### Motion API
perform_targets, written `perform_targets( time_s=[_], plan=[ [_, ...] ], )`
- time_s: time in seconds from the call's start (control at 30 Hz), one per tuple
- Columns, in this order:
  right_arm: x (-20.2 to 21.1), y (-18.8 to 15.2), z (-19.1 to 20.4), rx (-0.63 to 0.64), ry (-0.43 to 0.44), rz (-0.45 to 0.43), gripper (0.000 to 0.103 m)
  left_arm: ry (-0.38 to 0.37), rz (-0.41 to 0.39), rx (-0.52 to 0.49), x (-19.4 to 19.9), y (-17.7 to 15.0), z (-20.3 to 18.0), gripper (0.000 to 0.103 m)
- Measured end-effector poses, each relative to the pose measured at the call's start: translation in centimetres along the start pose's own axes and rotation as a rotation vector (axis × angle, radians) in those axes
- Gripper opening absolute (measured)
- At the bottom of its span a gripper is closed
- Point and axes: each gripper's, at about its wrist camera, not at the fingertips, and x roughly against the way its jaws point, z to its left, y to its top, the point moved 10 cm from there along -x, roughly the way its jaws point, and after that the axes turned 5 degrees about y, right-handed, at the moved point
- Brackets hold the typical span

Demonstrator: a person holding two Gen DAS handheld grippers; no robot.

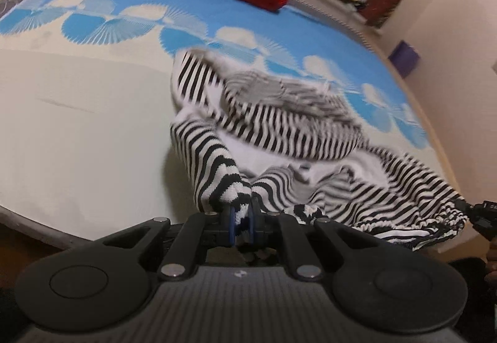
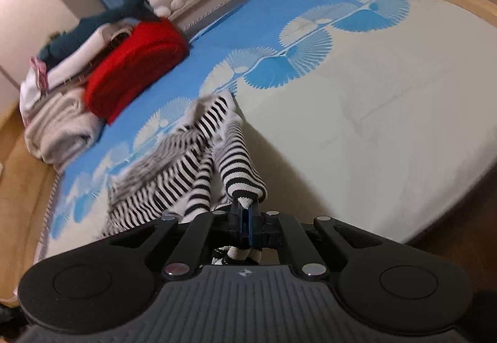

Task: Fold small clothes

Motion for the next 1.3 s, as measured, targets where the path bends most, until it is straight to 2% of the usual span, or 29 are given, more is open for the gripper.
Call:
perform_targets(
  time_s=[0.1,0.2,0.3,0.37,0.53,0.67,0.77,0.8,0.83,0.9,0.93,1.0,1.07,1.13,1.2,1.3],
  plan=[
    [4.0,-1.0,-0.3,-0.019,-0.017,-0.018,0.002,-0.034,-0.011,-0.013,2.4,-0.8,-0.9,0.008],
    [7.0,-2.1,0.3,-0.002,-0.027,-0.043,0.002,-0.055,-0.009,0.015,3.4,-1.2,-0.9,0.008],
    [7.6,-2.1,0.9,0.021,-0.028,-0.046,0.002,-0.047,-0.001,0.024,2.7,-0.3,-0.7,0.008],
    [6.3,-1.3,1.2,0.036,-0.030,-0.034,0.002,-0.034,0.002,0.024,1.4,1.3,-0.6,0.009],
    [-0.3,2.9,2.3,0.066,-0.061,-0.011,0.002,-0.007,0.028,0.074,-5.0,7.5,0.7,0.009],
    [-8.5,7.9,2.9,0.063,-0.078,0.004,0.002,0.028,0.080,0.117,-12.8,12.3,1.9,0.009],
    [-15.8,10.7,2.7,0.058,-0.082,0.048,0.004,0.010,0.144,0.176,-18.5,13.9,3.0,0.015],
    [-17.9,11.5,2.3,0.059,-0.098,0.050,0.005,-0.021,0.175,0.253,-19.7,14.0,3.6,0.020],
    [-19.1,12.0,1.8,0.062,-0.126,0.041,0.013,-0.074,0.190,0.329,-20.0,14.2,4.1,0.022],
    [-20.2,12.8,0.5,0.025,-0.152,0.007,0.017,-0.202,0.149,0.429,-18.7,15.1,4.7,0.037],
    [-20.1,12.8,0.2,0.013,-0.119,-0.008,0.017,-0.229,0.096,0.418,-17.5,15.9,4.9,0.042],
    [-19.3,13.1,-0.2,0.004,-0.070,-0.012,0.023,-0.186,0.014,0.302,-15.9,16.9,5.0,0.064],
    [-18.3,13.8,0.1,0.093,-0.053,-0.056,0.034,-0.130,0.009,0.140,-16.0,16.5,4.3,0.069],
    [-18.5,13.5,0.2,0.242,-0.070,-0.051,0.053,-0.040,0.018,-0.037,-16.7,15.5,3.5,0.070],
    [-19.5,11.9,-0.1,0.359,-0.088,-0.004,0.057,0.054,0.006,-0.201,-17.6,14.3,2.7,0.076],
    [-21.6,9.7,-1.1,0.466,-0.137,0.084,0.057,0.120,0.006,-0.287,-19.3,13.2,2.3,0.080]
  ],
)
